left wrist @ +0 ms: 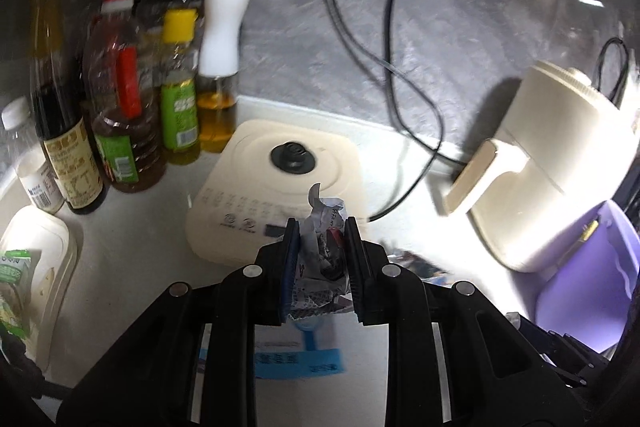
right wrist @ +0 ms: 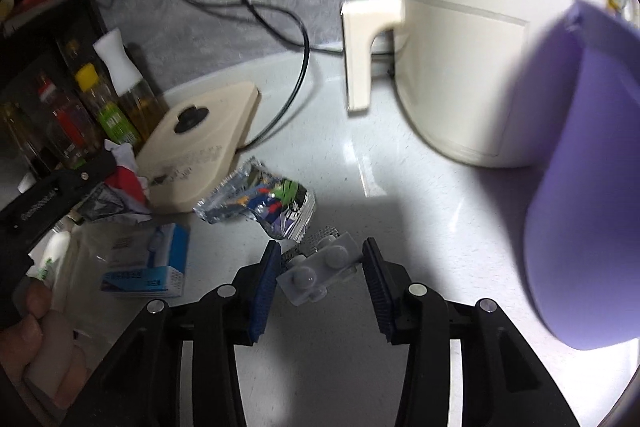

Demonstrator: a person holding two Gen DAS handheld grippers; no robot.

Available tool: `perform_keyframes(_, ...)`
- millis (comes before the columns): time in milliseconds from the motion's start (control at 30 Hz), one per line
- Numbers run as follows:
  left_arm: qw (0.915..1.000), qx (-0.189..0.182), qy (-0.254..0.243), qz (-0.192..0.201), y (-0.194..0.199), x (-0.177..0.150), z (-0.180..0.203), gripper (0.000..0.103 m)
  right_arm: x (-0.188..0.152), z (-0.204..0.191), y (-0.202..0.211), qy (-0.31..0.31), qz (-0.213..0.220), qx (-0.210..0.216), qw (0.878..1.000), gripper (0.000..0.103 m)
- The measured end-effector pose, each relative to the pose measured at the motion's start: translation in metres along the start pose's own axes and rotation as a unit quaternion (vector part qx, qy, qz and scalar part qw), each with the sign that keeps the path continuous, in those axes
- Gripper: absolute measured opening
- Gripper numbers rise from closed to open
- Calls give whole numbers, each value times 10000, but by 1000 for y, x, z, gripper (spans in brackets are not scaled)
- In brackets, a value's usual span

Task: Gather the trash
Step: 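Close the right tool on the small white plastic piece, then carry the silver wrapper and white plastic in both tools over the lilac bucket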

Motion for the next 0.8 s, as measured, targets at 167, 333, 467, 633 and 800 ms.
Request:
perform_keyframes(167,9996,-145,-144,204,24,9,27,23,12,8,37,-111,352,76,9993,42)
perform_keyframes(333,9986,-247,-262,393,47,16,49,23,24,20,79,-209,737,121,9970,42)
perform_keyframes(467,9973,-351,-360,539,65,24,67,23,32,28,101,-280,952,146,9950,42)
perform_keyframes(633,9953,-482,-490,680,84,31,90,23,44,45,135,-404,1286,171,9907,42)
perform_keyframes(800,9924,-653,-665,805,98,38,116,23,57,61,166,-552,1599,154,9855,42)
Point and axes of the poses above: each gripper's, at about its wrist camera, not at the fingertips, and y roughly against the way its jaws point, z to its right, x to its top, the point moved 10 cm from there along -y, roughly the way its jaws point, and after that the axes turned 3 degrees about x, right-handed, at the moved point
